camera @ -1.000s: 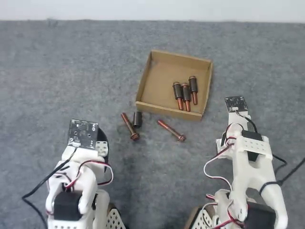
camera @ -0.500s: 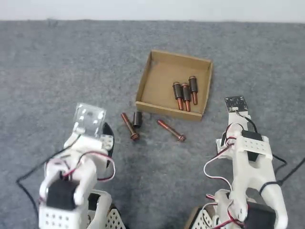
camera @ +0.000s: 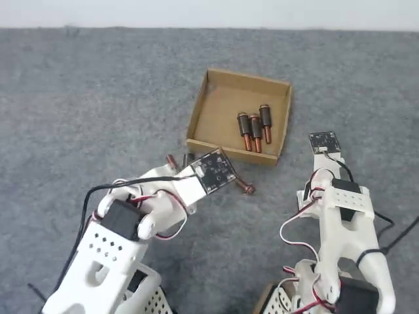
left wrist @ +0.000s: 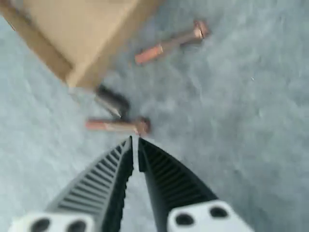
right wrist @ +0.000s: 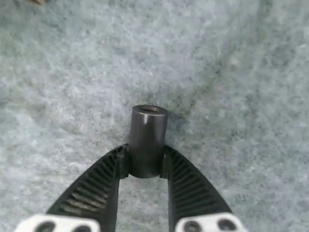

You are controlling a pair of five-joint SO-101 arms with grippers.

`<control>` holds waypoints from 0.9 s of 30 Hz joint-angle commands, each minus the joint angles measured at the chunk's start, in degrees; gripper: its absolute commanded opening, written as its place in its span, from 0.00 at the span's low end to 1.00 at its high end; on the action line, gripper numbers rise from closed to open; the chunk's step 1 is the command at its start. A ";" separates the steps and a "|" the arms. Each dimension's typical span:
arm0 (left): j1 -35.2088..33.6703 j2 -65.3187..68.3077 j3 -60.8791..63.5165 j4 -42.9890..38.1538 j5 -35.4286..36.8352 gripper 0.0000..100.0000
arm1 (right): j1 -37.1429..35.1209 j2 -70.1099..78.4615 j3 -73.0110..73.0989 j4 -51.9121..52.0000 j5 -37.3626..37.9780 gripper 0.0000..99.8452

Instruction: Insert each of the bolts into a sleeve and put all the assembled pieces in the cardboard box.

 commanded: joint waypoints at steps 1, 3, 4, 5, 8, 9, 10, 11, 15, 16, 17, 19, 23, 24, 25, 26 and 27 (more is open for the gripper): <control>2.29 0.35 -1.63 -6.42 -3.43 0.06 | 0.84 -0.57 -2.73 -1.19 -0.62 0.01; 4.04 0.44 0.13 -8.09 -4.84 0.10 | 0.92 -0.57 -2.73 -1.27 -0.62 0.01; 5.10 0.44 1.27 -9.23 -4.92 0.11 | 0.92 -0.57 -2.73 -1.36 -0.62 0.01; 6.07 0.53 2.42 -10.46 -4.92 0.12 | 1.27 -0.57 -2.73 -1.71 -0.62 0.01; 8.70 0.53 4.79 -13.10 -5.01 0.12 | 4.26 -0.66 -3.08 -2.07 -0.70 0.01; 9.23 0.53 5.05 -13.54 -5.01 0.12 | 5.14 -0.66 -3.08 -2.15 -0.70 0.01; 9.58 0.53 5.23 -13.89 -5.01 0.12 | 5.67 -0.66 -3.08 -2.77 -0.79 0.01; 9.67 0.53 5.23 -13.89 -5.10 0.12 | 6.02 -0.75 -3.08 -3.21 -1.49 0.01; 11.34 1.23 4.88 -13.89 -7.38 0.12 | 6.37 -0.75 -3.25 -4.18 -4.57 0.01; 12.13 2.55 4.53 -14.33 -7.56 0.12 | 6.99 -0.66 -3.34 -4.00 -4.66 0.01; 12.92 4.31 3.74 -15.03 -7.82 0.12 | 7.78 -0.84 -3.34 -3.91 -4.84 0.01; 14.07 9.32 1.45 -15.91 -7.91 0.12 | 9.19 -0.92 -3.43 -4.00 -4.92 0.01; 15.21 21.63 -5.23 -15.91 -8.79 0.12 | 9.36 -0.84 -3.43 -4.26 -4.92 0.01; 15.03 24.53 -6.81 -15.91 -8.79 0.12 | 9.45 -0.84 -3.43 -4.26 -4.92 0.01; 14.59 27.08 -8.31 -16.00 -8.88 0.12 | 9.45 -0.84 -3.43 -4.26 -4.84 0.01; 14.24 29.63 -9.80 -16.18 -8.97 0.12 | 9.36 -0.84 -3.43 -4.26 -4.84 0.01; 13.98 31.82 -11.38 -16.18 -9.41 0.12 | 9.36 -0.84 -3.43 -4.35 -4.75 0.01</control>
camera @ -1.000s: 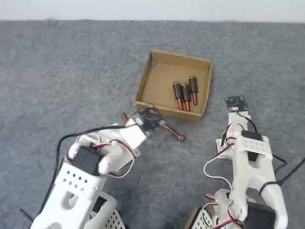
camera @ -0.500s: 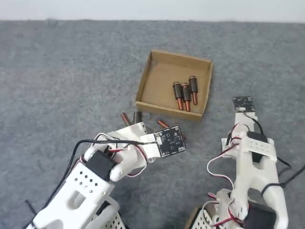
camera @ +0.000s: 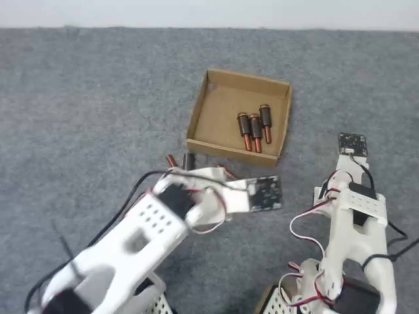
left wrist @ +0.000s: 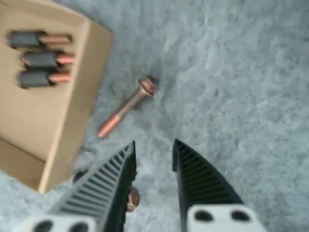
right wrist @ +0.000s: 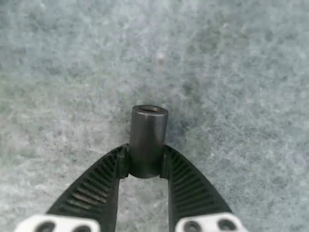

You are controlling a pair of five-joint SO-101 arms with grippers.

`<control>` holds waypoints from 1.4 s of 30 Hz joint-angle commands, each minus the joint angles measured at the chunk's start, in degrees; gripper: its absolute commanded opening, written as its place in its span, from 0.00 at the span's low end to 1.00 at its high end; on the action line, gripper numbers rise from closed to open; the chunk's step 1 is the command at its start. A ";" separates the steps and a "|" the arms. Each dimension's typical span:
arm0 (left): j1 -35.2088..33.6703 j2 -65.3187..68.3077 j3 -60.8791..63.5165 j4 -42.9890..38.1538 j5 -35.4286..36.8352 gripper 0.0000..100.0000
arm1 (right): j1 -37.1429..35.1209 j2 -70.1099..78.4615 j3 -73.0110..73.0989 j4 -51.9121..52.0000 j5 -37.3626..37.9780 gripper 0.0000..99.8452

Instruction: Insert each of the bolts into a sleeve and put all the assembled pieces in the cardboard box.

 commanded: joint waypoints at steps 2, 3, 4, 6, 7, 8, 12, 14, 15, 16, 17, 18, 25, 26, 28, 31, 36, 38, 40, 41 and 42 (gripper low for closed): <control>-0.88 13.45 -10.51 -1.93 -1.32 0.12 | 0.66 -0.75 -3.43 -1.19 -0.44 0.01; -0.88 15.03 -11.65 -1.93 -1.32 0.12 | 0.66 -0.75 -3.43 -1.19 -0.44 0.01; -0.79 16.44 -12.62 -1.93 -1.32 0.12 | 0.66 -0.75 -3.43 -1.19 -0.44 0.01; -0.88 18.73 -14.46 -1.93 -1.32 0.12 | 0.57 -0.66 -3.43 -1.19 -0.44 0.01; -0.88 19.43 -15.16 -1.93 -1.32 0.12 | 0.57 -0.66 -3.43 -1.19 -0.44 0.01; -0.88 20.04 -15.87 -1.93 -1.23 0.12 | 0.57 -0.66 -3.43 -1.19 -0.44 0.01; -0.70 21.45 -17.89 -2.02 0.53 0.12 | 0.57 -0.66 -3.43 -1.19 -0.44 0.01; -0.88 21.36 -18.33 -2.02 1.14 0.12 | 0.57 -0.66 -3.43 -1.19 -0.35 0.01; -0.97 21.27 -18.33 -2.02 1.23 0.12 | 0.57 -0.66 -3.43 -1.19 -0.35 0.01; -1.23 21.27 -18.33 -2.02 1.49 0.12 | 0.57 -0.66 -3.43 -1.19 -0.35 0.01; -1.58 21.27 -18.33 -2.02 2.55 0.13 | 0.57 -0.66 -3.43 -1.19 -0.35 0.01; -1.93 21.27 -18.51 -2.02 3.78 0.14 | 0.57 -0.66 -3.43 -1.19 -0.35 0.01; -3.25 21.54 -22.90 4.57 1.85 0.17 | 0.57 -0.66 -3.43 -1.19 -0.35 0.01; -3.16 21.63 -22.81 5.01 -0.88 0.17 | 0.57 -0.66 -3.43 -1.19 -0.35 0.01; -3.08 22.15 -22.11 4.84 -5.19 0.17 | 0.57 -0.66 -3.43 -1.19 -0.35 0.01; -3.25 24.79 -21.58 4.22 -10.20 0.17 | 0.57 -0.66 -3.43 -1.10 -0.35 0.01; -3.43 32.26 -23.96 -0.44 -13.01 0.17 | 0.57 -0.66 -3.43 -1.10 -0.35 0.01; -3.16 35.52 -26.51 -0.70 -13.10 0.17 | 0.57 -0.66 -3.43 -1.10 -0.35 0.01; -3.34 38.68 -29.23 -0.70 -13.10 0.17 | 0.57 -0.75 -3.43 -1.10 -0.35 0.01; -3.52 40.09 -30.46 -0.70 -13.01 0.17 | 0.57 -0.75 -3.43 -1.10 -0.35 0.01; -3.60 41.23 -31.60 -0.70 -12.92 0.17 | 0.57 -0.75 -3.43 -1.10 -0.35 0.01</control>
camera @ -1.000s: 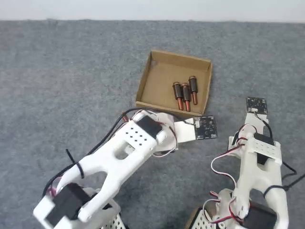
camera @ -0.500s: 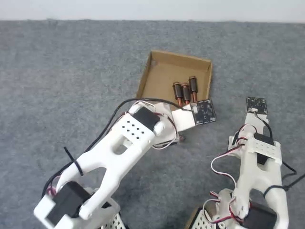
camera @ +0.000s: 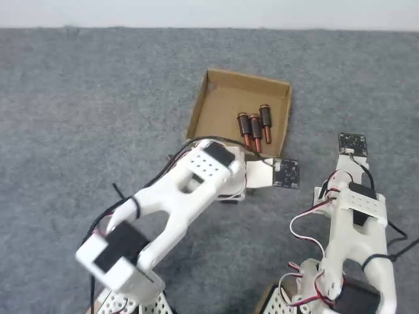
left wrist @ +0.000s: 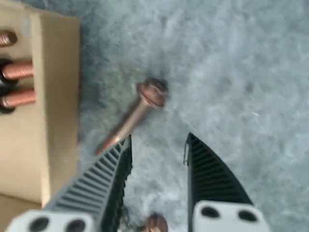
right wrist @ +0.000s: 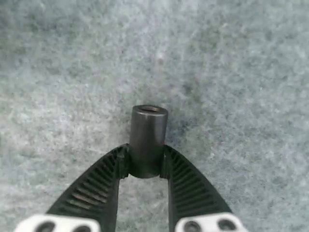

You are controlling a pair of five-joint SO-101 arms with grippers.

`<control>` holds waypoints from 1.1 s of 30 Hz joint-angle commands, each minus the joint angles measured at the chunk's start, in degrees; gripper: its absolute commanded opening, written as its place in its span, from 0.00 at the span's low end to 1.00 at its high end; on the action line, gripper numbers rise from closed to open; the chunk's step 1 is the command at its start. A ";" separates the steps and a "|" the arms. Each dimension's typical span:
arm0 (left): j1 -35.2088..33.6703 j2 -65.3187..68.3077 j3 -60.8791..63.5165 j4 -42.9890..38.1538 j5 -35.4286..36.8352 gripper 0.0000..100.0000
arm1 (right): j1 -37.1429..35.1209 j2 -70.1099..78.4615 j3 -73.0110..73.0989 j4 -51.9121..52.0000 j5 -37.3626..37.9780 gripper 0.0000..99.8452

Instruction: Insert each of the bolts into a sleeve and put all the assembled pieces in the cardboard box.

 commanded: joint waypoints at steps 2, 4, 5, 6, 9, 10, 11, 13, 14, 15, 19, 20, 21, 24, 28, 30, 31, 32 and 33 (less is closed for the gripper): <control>-0.97 4.40 -8.92 -1.41 0.79 0.17 | 0.48 -0.75 -3.43 -1.10 -0.35 0.01; -1.23 5.89 -10.86 -1.41 2.20 0.17 | 0.48 -0.75 -3.43 -1.19 -0.35 0.01; -1.32 6.51 -11.30 -1.41 2.20 0.17 | 0.48 -0.75 -3.43 -1.19 -0.35 0.01; -1.32 7.21 -11.56 -1.49 1.93 0.17 | 0.48 -0.75 -3.43 -1.19 -0.35 0.01; -0.97 8.62 -11.56 -1.76 1.93 0.17 | 0.48 -0.75 -3.43 -1.19 -0.35 0.01; -0.62 9.05 -11.56 -1.85 1.93 0.17 | 0.48 -0.75 -3.43 -1.19 -0.35 0.01; -0.35 9.58 -11.56 -2.46 1.93 0.17 | 0.48 -0.75 -3.43 -1.19 -0.35 0.01; -0.35 10.81 -11.56 -3.60 1.93 0.17 | 0.48 -0.75 -3.43 -1.19 -0.35 0.01; -0.35 11.69 -11.56 -3.96 1.93 0.17 | 0.48 -0.75 -3.43 -1.19 -0.26 0.01; -0.35 12.48 -11.56 -4.66 2.02 0.17 | 0.48 -0.75 -3.43 -1.19 -0.26 0.01; 0.26 14.42 -12.88 -6.59 2.20 0.13 | 0.48 -0.84 -3.43 -1.19 -0.26 0.01; 0.35 14.59 -13.14 -6.33 2.20 0.13 | 0.48 -0.84 -3.43 -1.19 -0.26 0.01; 0.44 14.86 -13.23 -6.24 2.20 0.12 | 0.48 -0.84 -3.43 -1.19 -0.26 0.01; 0.53 15.30 -13.41 -5.45 2.20 0.11 | 0.48 -0.75 -3.43 -1.27 -0.26 0.01; 0.62 15.30 -13.32 -5.19 2.20 0.08 | -0.57 -0.66 -3.16 -2.77 -0.26 0.01; 0.70 15.30 -13.32 -3.43 2.20 0.07 | -0.57 -0.66 -3.16 -2.77 -0.26 0.01; 0.88 15.30 -13.32 -2.81 2.20 0.07 | -0.57 -0.66 -3.16 -2.77 -0.26 0.01; 1.23 15.30 -13.32 -2.46 2.20 0.06 | -0.48 -0.66 -3.16 -2.77 -0.26 0.01; 1.41 15.30 -13.32 -2.46 2.20 0.06 | -0.40 -0.66 -3.16 -2.77 -0.26 0.01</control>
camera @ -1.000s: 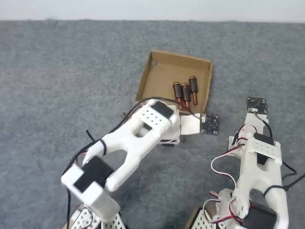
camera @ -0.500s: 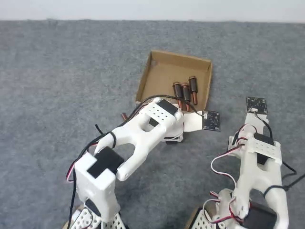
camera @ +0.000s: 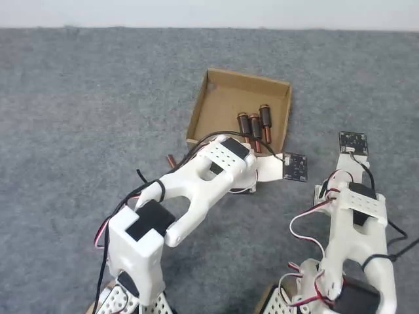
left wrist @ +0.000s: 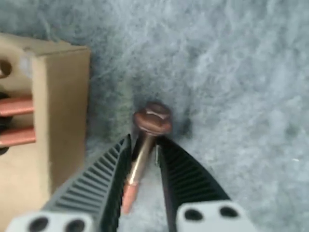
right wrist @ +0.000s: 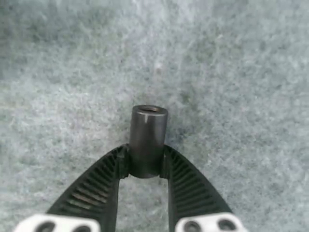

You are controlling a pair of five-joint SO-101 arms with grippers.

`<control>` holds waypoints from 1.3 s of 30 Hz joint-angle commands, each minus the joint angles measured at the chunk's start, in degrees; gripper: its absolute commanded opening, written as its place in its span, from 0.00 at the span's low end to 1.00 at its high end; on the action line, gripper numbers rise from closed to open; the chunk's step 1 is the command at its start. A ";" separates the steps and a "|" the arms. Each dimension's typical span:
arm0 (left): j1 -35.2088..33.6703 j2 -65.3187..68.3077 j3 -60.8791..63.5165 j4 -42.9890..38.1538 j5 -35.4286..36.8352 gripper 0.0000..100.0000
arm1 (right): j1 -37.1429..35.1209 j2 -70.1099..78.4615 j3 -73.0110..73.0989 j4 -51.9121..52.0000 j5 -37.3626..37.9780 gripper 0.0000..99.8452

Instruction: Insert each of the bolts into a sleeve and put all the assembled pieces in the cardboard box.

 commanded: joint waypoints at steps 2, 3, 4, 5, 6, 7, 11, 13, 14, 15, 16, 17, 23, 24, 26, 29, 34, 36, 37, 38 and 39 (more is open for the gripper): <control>0.97 -0.44 -2.59 2.20 1.14 0.04 | -0.40 -0.66 -3.16 -0.92 -0.26 0.01; 0.97 -0.62 -2.59 2.73 2.29 0.03 | -0.40 -0.66 -3.16 -0.92 -0.26 0.01; 0.88 -0.70 -2.59 3.16 4.57 0.03 | -0.40 -0.66 -3.16 -0.92 -0.26 0.01; 0.97 -0.70 -2.59 3.43 7.82 0.03 | -0.31 -0.66 -3.16 -1.01 -0.26 0.01; 0.97 -0.88 -2.59 3.43 11.43 0.03 | -0.31 -0.66 -3.16 -1.01 -0.26 0.01; 1.05 -0.97 -2.59 3.52 15.38 0.03 | -0.31 -0.66 -3.16 -1.01 -0.26 0.01; 0.79 -1.05 -2.68 4.75 31.12 0.03 | -0.31 -0.66 -3.16 -1.01 -0.26 0.01; 0.70 -1.05 -2.68 6.86 38.33 0.03 | -0.31 -0.66 -3.16 -1.01 -0.26 0.01; 0.70 -1.05 -2.68 8.26 41.93 0.03 | -0.31 -0.66 -3.16 -1.01 -0.26 0.01; 0.70 -1.14 -2.68 9.58 45.36 0.03 | -0.31 -0.66 -3.16 -1.01 -0.26 0.01; 0.70 -1.14 -2.68 10.73 48.70 0.03 | -0.31 -0.66 -3.16 -1.01 -0.26 0.01; 0.62 -1.49 -2.59 11.60 51.78 0.03 | -0.31 -0.66 -3.16 -1.01 -0.26 0.01; -1.32 -8.18 2.33 9.23 64.26 0.03 | -0.31 -0.66 -3.16 -0.92 -0.26 0.01; -2.37 -9.93 3.56 7.74 65.32 0.03 | -0.31 -0.66 -3.16 -0.92 -0.26 0.01; -3.96 -13.89 6.29 5.36 67.43 0.03 | -0.31 -0.66 -3.16 -0.92 -0.26 0.01; -4.75 -19.08 10.95 1.14 69.19 0.03 | -0.31 -0.66 -3.16 -0.92 -0.26 0.01; -4.75 -20.57 16.40 -4.13 69.54 0.03 | -0.31 -0.66 -3.08 -0.92 -0.26 0.01; -4.75 -19.52 16.40 -3.96 69.89 0.03 | -0.31 -0.66 -3.08 -0.84 -0.26 0.01; -4.92 -18.90 16.31 -3.96 70.33 0.03 | -0.31 -0.66 -3.08 -0.75 -0.26 0.01; -5.27 -18.29 16.22 -4.04 70.68 0.03 | -0.31 -0.66 -3.08 -0.75 -0.26 0.01; -5.71 -17.67 16.22 -4.22 70.68 0.03 | -0.31 -0.66 -3.08 -0.66 -0.26 0.01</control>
